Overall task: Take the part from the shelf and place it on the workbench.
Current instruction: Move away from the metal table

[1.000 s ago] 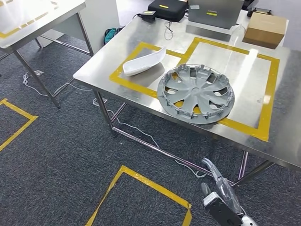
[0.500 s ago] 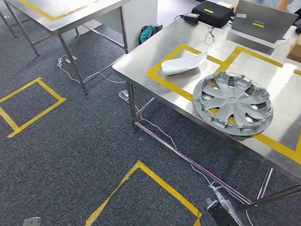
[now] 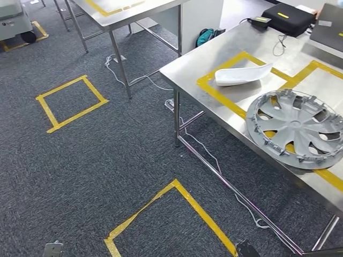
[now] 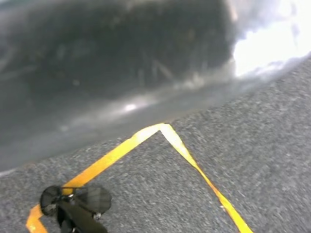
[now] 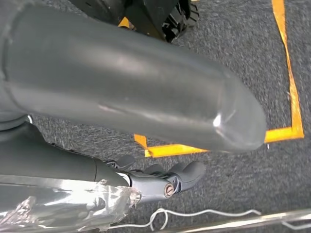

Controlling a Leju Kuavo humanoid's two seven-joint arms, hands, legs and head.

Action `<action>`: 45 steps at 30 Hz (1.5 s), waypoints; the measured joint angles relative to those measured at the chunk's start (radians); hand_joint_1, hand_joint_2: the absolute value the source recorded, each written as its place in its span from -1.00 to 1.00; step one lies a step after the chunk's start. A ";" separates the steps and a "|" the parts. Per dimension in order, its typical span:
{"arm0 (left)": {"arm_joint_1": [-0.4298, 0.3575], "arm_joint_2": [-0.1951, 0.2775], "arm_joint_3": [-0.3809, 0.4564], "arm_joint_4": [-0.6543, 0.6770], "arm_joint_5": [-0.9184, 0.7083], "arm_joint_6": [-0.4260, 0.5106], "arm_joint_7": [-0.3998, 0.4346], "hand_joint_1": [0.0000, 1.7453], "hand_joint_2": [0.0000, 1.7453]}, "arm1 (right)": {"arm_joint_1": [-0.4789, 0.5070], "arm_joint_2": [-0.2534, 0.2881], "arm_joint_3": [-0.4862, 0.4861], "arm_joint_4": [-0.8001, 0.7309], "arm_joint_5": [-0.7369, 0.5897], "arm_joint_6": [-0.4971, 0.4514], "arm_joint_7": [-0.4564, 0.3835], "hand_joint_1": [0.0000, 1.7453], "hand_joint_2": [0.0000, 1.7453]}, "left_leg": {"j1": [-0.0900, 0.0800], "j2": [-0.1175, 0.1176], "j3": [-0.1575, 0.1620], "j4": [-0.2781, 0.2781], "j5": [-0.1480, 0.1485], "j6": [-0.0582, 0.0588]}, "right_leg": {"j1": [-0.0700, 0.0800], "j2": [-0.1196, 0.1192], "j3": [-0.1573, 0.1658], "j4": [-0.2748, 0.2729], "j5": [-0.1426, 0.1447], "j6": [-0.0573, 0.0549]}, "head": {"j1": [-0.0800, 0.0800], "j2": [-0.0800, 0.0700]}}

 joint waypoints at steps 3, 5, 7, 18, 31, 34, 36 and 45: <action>0.002 0.000 -0.012 -0.002 -0.002 0.001 -0.009 -1.00 -1.00 | -0.019 0.012 -0.005 0.060 -0.019 0.009 -0.021 -1.00 -1.00 | -0.003 0.057 0.090 -0.162 0.049 0.010 | 0.008 -0.031 -0.002 0.005 -0.009 0.016 | 0.000 0.000; 0.005 -0.001 -0.016 -0.003 -0.004 0.000 -0.016 -1.00 -1.00 | -0.035 0.021 -0.008 0.110 -0.032 0.015 -0.040 -1.00 -1.00 | -0.007 0.043 0.091 -0.174 0.049 0.027 | 0.009 -0.052 0.005 0.004 -0.012 0.026 | 0.003 0.000; 0.007 -0.001 -0.017 -0.003 -0.005 -0.002 -0.021 -1.00 -1.00 | -0.052 0.030 -0.010 0.158 -0.039 0.019 -0.051 -1.00 -1.00 | -0.007 0.023 0.088 -0.176 0.053 0.042 | 0.003 -0.035 0.005 0.020 -0.027 0.037 | 0.005 0.000; 0.007 -0.001 -0.027 -0.003 -0.005 -0.013 -0.023 -1.00 -1.00 | -0.097 0.054 -0.014 0.327 -0.047 0.027 -0.070 -1.00 -1.00 | -0.010 -0.116 0.075 -0.173 0.070 0.046 | -0.007 0.156 -0.017 0.035 -0.015 0.032 | 0.011 0.000; 0.055 -0.004 -0.061 -0.053 0.057 -0.020 0.007 -1.00 -1.00 | -0.124 0.064 -0.015 0.369 -0.034 0.032 -0.091 -1.00 -1.00 | 0.002 0.016 0.005 -0.026 0.022 0.000 | 0.000 -0.003 -0.003 0.010 -0.008 0.002 | -0.002 0.000; 0.060 -0.006 -0.066 -0.070 0.062 -0.020 0.013 -1.00 -1.00 | -0.128 0.065 -0.015 0.373 -0.032 0.032 -0.093 -1.00 -1.00 | -0.003 0.063 0.076 -0.159 0.055 0.012 | 0.009 -0.038 -0.001 0.015 -0.021 0.020 | 0.000 0.000; 0.066 -0.007 -0.070 -0.076 0.063 -0.019 0.015 -1.00 -1.00 | -0.134 0.067 -0.014 0.375 -0.031 0.032 -0.094 -1.00 -1.00 | -0.006 0.039 0.074 -0.163 0.054 0.027 | 0.007 -0.059 0.009 0.013 -0.026 0.030 | 0.004 0.000; 0.075 -0.011 -0.075 -0.089 0.064 -0.019 0.016 -1.00 -1.00 | -0.135 0.069 -0.010 0.385 -0.030 0.032 -0.097 -1.00 -1.00 | -0.008 -0.076 0.072 -0.166 0.063 0.055 | 0.002 0.081 -0.120 0.253 -0.108 0.032 | 0.016 0.000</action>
